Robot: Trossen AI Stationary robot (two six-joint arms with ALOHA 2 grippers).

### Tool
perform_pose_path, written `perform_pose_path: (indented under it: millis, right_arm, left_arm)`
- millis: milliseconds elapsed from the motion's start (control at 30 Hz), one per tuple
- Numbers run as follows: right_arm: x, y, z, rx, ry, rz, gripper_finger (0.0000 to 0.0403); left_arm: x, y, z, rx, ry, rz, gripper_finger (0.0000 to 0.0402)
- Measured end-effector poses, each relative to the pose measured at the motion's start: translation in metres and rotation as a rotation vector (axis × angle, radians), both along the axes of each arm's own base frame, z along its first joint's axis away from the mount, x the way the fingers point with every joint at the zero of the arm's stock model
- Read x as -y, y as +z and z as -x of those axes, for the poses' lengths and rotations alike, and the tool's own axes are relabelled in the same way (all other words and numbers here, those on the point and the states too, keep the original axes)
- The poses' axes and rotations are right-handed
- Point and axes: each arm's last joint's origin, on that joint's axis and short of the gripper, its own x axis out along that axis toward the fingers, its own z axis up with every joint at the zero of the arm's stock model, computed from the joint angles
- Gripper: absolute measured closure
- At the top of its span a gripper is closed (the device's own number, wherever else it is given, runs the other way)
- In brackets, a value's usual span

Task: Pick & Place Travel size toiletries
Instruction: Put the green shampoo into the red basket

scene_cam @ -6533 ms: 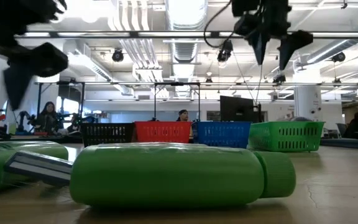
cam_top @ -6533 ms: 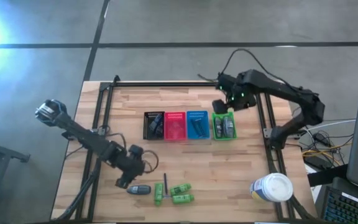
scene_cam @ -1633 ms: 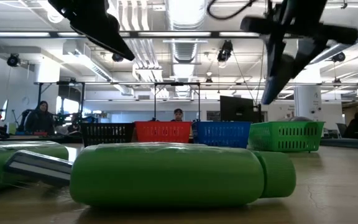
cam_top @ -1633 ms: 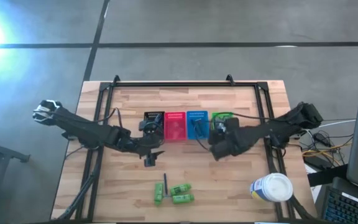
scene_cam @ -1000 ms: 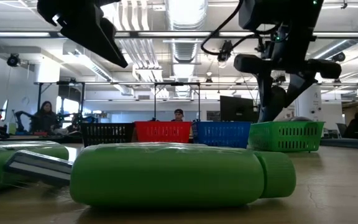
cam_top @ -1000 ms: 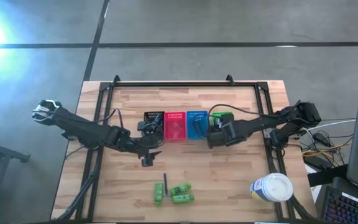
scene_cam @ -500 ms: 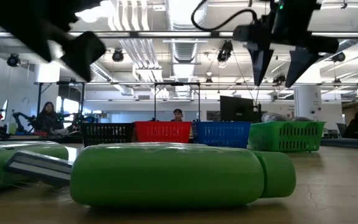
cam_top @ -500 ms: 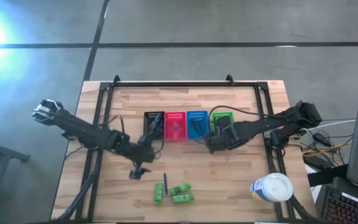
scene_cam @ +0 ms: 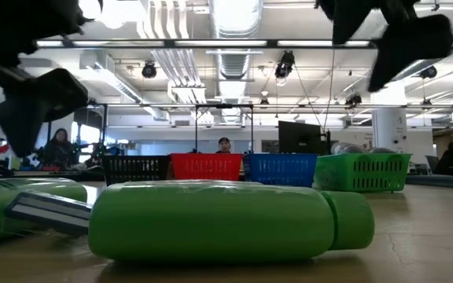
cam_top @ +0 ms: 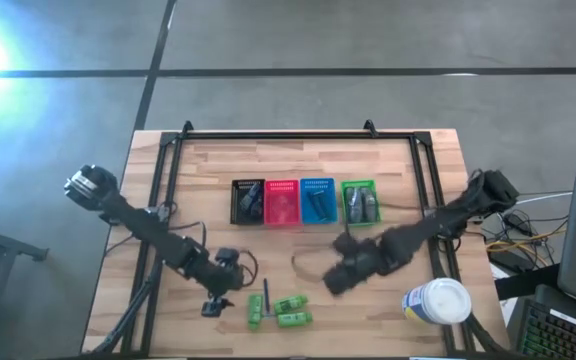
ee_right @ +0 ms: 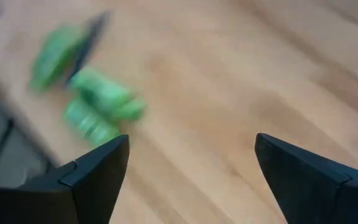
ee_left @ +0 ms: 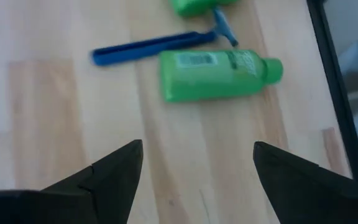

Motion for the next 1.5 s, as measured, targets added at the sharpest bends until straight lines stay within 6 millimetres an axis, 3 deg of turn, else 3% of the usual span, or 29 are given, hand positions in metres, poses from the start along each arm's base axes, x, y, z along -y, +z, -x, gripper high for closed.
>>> perform_pose_path:
  millis: [133, 200, 467, 733, 933, 1133, 1500]
  right_arm:
    - [-0.033, -0.012, -0.014, 0.168, 0.391, 0.152, 0.0076]
    - [-0.042, -0.019, -0.023, 0.221, 0.506, 0.213, 0.0083]
    - [-0.053, -0.035, -0.049, 0.209, 0.657, 0.319, 0.0099]
    - [-0.064, -0.067, -0.069, 0.141, 1.020, 0.528, 0.0089]
    - [-0.069, -0.082, -0.090, 0.125, 1.079, 0.561, 0.0079]
    - [-0.059, -0.086, -0.105, 0.103, 1.067, 0.521, 0.0090]
    - [-0.053, -0.088, -0.111, 0.126, 1.075, 0.452, 0.0128]
  left_arm:
    - [0.010, -0.007, 0.002, 0.002, -0.026, -0.019, 0.0092]
    - [0.012, -0.010, 0.001, -0.015, 0.008, 0.001, 0.0092]
    - [0.015, -0.010, 0.002, -0.073, 0.162, 0.096, 0.0092]
    - [0.015, -0.006, 0.002, -0.063, 0.176, 0.111, 0.0092]
    - [0.015, -0.006, 0.002, -0.058, 0.185, 0.105, 0.0092]
    - [0.014, -0.007, 0.004, -0.070, 0.170, 0.078, 0.0092]
    - [0.003, -0.009, 0.015, -0.081, 0.166, 0.033, 0.0092]
